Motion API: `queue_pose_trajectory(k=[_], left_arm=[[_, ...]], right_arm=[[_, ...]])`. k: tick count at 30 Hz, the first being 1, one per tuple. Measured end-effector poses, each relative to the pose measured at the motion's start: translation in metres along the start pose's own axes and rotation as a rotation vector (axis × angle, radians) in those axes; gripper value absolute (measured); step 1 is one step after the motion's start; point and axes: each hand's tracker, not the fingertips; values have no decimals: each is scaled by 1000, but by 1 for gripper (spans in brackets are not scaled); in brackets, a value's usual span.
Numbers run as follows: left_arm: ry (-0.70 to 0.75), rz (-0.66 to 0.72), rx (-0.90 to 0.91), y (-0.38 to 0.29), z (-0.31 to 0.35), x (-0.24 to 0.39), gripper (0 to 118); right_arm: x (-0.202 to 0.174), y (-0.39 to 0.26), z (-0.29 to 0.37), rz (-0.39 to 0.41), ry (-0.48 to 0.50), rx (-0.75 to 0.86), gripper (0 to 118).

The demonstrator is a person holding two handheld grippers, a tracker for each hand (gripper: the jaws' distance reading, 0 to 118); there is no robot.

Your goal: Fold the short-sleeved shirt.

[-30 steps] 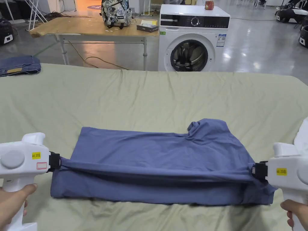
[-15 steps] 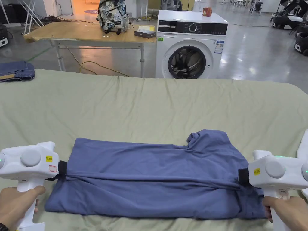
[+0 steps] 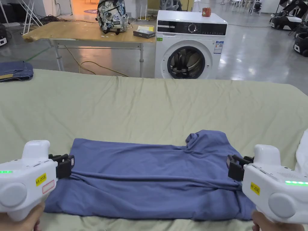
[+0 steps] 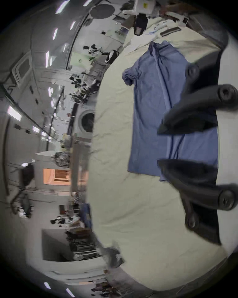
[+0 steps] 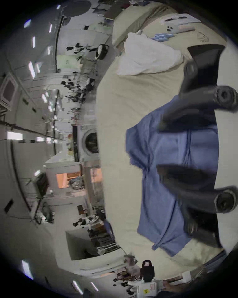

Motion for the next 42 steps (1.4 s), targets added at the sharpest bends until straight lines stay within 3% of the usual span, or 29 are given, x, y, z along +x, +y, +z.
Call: queue_pose_trajectory(k=[1,2,9,15,22,24,26,27,28,29,33,34,37,42], left_arm=[[23,-21,41,-2,12,9,4],[77,-40,85,-3,25,20,0],[91,-62,43,-9,56,30,0],[101,-19,-245,-25,22,-18,0],[22,143,-509,-16,-35,-63,0],[23,170,-564,-13,-47,-67,5],[38,184,-603,-16,-63,-73,48],[38,182,-641,-18,-68,-73,43],[42,176,-662,-20,-72,-72,55],[51,163,-695,-25,-78,-71,59],[97,97,-694,-33,-79,-55,57],[119,83,-685,-34,-78,-51,51],[96,-24,-658,-37,-75,-37,3],[68,2,-614,-42,-63,-34,1]], right_arm=[[-6,-1,4,12,-14,14,11],[-12,-2,9,25,-29,33,0],[-30,-9,37,22,-42,69,0],[-25,-28,45,13,-36,34,0],[-9,-45,37,18,-63,-25,0],[-6,-47,38,26,-81,-37,0],[1,-51,38,27,-92,-45,0],[3,-52,38,29,-101,-48,0],[4,-53,38,31,-106,-51,0],[7,-54,38,32,-112,-57,0],[15,-59,39,27,-130,-77,0],[17,-60,39,27,-133,-83,0],[21,-62,40,25,-139,-98,0],[36,-58,35,28,-134,-134,0]])
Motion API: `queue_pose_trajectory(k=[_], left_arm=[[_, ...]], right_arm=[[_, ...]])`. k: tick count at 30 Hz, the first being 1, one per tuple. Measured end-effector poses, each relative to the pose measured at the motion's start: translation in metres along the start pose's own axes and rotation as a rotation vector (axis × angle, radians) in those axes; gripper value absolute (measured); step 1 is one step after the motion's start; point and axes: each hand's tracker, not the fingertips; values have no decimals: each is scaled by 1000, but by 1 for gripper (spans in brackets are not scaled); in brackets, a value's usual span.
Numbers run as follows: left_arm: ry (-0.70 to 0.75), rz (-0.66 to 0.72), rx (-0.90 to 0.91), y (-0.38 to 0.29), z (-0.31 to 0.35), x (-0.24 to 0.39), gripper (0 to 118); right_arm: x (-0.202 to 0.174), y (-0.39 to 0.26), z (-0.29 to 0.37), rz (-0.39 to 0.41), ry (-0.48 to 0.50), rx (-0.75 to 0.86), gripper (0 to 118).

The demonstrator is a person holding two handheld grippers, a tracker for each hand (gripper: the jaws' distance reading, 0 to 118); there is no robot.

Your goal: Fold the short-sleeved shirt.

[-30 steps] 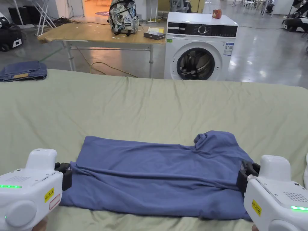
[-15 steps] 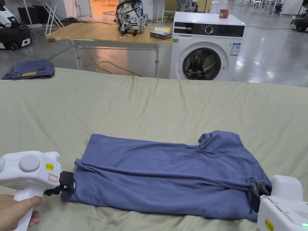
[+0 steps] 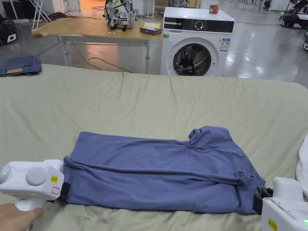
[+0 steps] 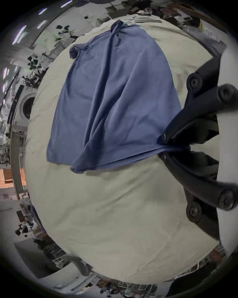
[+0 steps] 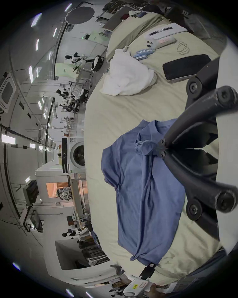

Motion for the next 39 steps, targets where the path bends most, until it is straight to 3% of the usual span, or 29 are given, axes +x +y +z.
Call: queue_pose_trajectory(k=[7,9,10,12,13,14,19,22,23,24,25,39], left_arm=[[-15,0,87,-12,18,-5,1],[-16,6,103,-16,22,-4,1],[-17,6,104,-17,22,-5,1],[-19,9,107,-19,25,-2,1],[-18,12,107,-19,25,-3,1],[-19,16,107,-19,25,-3,1],[-28,27,107,-20,26,-2,1],[-28,27,106,-21,30,1,1],[-28,28,106,-21,30,2,1],[-29,30,106,-19,27,-3,1],[-31,30,107,-19,27,-3,1],[-94,28,204,-24,82,-12,1]], right_arm=[[29,27,-40,18,55,-205,3],[34,32,-61,38,44,-291,26],[36,33,-70,45,53,-332,26],[41,34,-90,45,44,-435,37],[44,33,-96,28,44,-456,60],[46,31,-103,27,47,-463,64],[54,21,-126,40,36,-577,64],[50,20,-123,39,31,-565,61],[49,20,-122,45,30,-560,53],[47,19,-121,54,40,-556,35],[46,19,-120,63,39,-558,6],[49,61,-23,31,96,-409,3]])
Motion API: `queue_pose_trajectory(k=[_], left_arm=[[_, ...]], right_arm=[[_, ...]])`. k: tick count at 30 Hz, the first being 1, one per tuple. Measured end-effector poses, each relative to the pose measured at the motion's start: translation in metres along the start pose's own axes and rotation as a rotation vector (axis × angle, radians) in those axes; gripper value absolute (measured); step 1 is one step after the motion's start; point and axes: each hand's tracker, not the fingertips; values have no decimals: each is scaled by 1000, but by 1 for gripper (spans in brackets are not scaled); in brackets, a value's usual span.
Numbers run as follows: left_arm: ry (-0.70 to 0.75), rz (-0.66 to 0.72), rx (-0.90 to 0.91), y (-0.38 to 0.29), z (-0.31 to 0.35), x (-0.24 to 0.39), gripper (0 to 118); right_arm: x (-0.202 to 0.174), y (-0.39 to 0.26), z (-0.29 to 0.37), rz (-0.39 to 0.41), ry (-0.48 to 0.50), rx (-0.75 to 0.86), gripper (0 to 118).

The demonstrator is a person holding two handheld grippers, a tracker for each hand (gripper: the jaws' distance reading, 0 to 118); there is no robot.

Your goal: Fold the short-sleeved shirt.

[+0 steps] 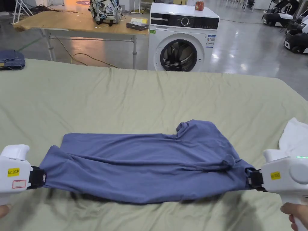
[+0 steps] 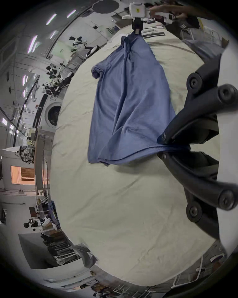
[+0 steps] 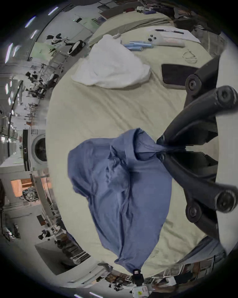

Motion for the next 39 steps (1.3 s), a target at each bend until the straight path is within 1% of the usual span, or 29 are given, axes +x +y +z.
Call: queue_pose_trajectory(k=[3,4,7,10,14,17,21,24,25,26,27,28,29,30,32,34,37,38,39], left_arm=[[8,-5,5,-7,18,-8,1],[10,-6,8,-13,24,-11,1],[-15,20,-1,-34,35,-22,0],[-15,34,-17,-62,41,-26,1],[18,21,-68,-98,36,-25,0],[39,22,-124,-115,14,-28,1],[72,2,-174,-122,-13,-26,1],[85,-12,-181,-118,-13,-22,1],[86,-12,-183,-116,-12,-21,1],[86,-11,-185,-114,-10,-21,1],[80,2,-188,-111,-7,-22,4],[73,26,-191,-108,-3,-23,15],[70,45,-183,-105,2,-24,24],[77,51,-168,-102,8,-22,27],[83,47,-96,-93,19,-16,28],[58,25,-7,-81,32,-2,31],[56,-36,122,-66,43,18,31],[61,-61,183,-62,46,27,31],[61,-88,225,-60,48,34,31]], right_arm=[[-1,-9,22,13,-13,19,3],[-1,-15,29,38,-26,18,3],[3,-38,42,23,-18,10,3],[-1,-68,45,36,-24,-25,3],[-11,-107,32,86,-64,-98,3],[-17,-127,7,115,-96,-162,3],[-21,-134,-19,126,-127,-182,3],[-14,-130,-29,125,-143,-187,4],[-13,-127,-28,120,-145,-186,7],[-12,-125,-27,114,-146,-190,14],[-12,-121,-24,118,-158,-202,28],[-14,-117,-19,139,-207,-206,52],[-16,-114,-13,161,-259,-187,60],[-18,-109,-6,176,-289,-151,60],[-27,-99,12,186,-277,-62,60],[-36,-84,26,159,-240,24,60],[-61,-70,36,166,-171,206,60],[-73,-66,37,158,-177,255,60],[-83,-64,38,155,-164,302,60]])
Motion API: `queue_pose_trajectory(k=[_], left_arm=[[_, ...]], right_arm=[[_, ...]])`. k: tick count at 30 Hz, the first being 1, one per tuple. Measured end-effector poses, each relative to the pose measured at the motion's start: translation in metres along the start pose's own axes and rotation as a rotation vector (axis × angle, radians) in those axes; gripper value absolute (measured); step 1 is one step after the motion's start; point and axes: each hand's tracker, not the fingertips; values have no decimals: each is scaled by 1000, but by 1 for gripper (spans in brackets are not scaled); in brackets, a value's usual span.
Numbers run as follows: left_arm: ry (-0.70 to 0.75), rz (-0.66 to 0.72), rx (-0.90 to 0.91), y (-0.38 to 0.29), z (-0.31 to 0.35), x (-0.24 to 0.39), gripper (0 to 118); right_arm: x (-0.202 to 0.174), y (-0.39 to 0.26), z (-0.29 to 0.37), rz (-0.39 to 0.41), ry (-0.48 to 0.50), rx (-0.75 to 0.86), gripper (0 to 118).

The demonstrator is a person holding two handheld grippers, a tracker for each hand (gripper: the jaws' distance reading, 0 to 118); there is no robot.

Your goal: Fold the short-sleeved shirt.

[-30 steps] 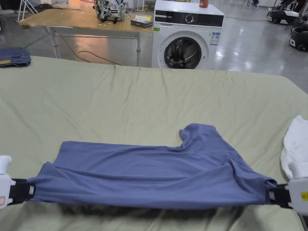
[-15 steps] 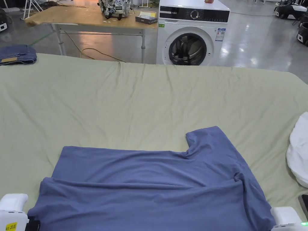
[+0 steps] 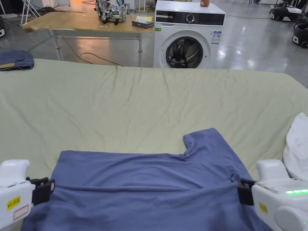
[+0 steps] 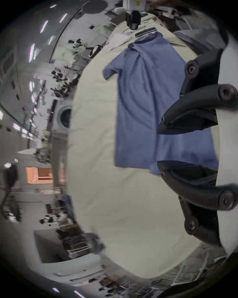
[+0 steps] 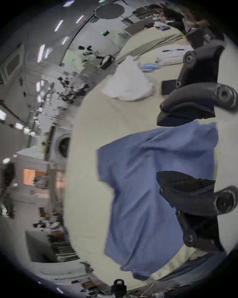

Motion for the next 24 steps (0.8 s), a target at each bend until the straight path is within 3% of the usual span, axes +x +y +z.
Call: queue_pose_trajectory(k=[2,3,4,5,7,13,16,24], left_arm=[[30,-60,101,6,4,17,24],[53,-69,129,10,5,26,12],[64,-72,151,13,5,32,1],[73,-67,184,15,6,38,1],[23,-49,219,21,5,45,0],[43,-45,186,45,-24,44,0],[29,33,78,65,-57,22,0],[-18,70,-184,121,-147,-39,0]], right_arm=[[-14,5,1,-31,60,105,55],[-20,8,0,-48,79,140,46],[-29,10,0,-66,90,170,21],[-35,12,-1,-76,89,194,9],[-45,13,0,-124,53,261,0],[-70,22,-4,-139,82,284,0],[-76,22,-9,-147,90,278,0],[-72,18,-35,-154,124,196,0]])
